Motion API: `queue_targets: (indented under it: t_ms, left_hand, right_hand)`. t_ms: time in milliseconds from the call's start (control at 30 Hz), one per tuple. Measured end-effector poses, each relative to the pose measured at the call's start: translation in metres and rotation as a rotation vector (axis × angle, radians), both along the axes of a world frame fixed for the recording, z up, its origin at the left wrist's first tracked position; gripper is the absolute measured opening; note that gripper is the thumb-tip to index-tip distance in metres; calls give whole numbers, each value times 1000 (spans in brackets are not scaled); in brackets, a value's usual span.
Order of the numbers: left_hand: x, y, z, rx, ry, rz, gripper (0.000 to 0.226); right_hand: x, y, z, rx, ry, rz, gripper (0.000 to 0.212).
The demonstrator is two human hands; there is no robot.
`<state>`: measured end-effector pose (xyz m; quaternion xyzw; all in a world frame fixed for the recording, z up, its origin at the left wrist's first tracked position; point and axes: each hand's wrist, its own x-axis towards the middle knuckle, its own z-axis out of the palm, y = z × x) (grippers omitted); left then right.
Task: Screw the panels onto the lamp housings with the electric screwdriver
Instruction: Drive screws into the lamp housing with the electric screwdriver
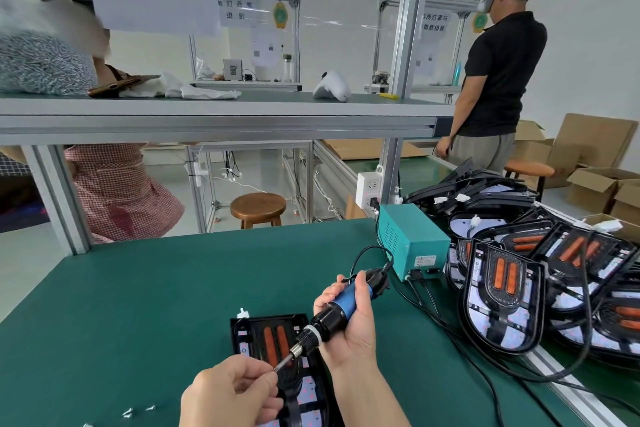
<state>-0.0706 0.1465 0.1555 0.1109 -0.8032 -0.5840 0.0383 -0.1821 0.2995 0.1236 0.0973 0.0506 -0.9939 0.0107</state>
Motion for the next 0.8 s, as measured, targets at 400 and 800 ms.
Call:
queue_targets:
  t_ms: [400, 800]
  left_hand:
    - [5, 1, -4, -201, 196, -61, 31]
    - [9, 10, 9, -849, 737, -211, 28]
  right_hand:
    - [2, -2, 1, 55, 0, 11, 34]
    - [5, -2, 2, 29, -15, 73, 34]
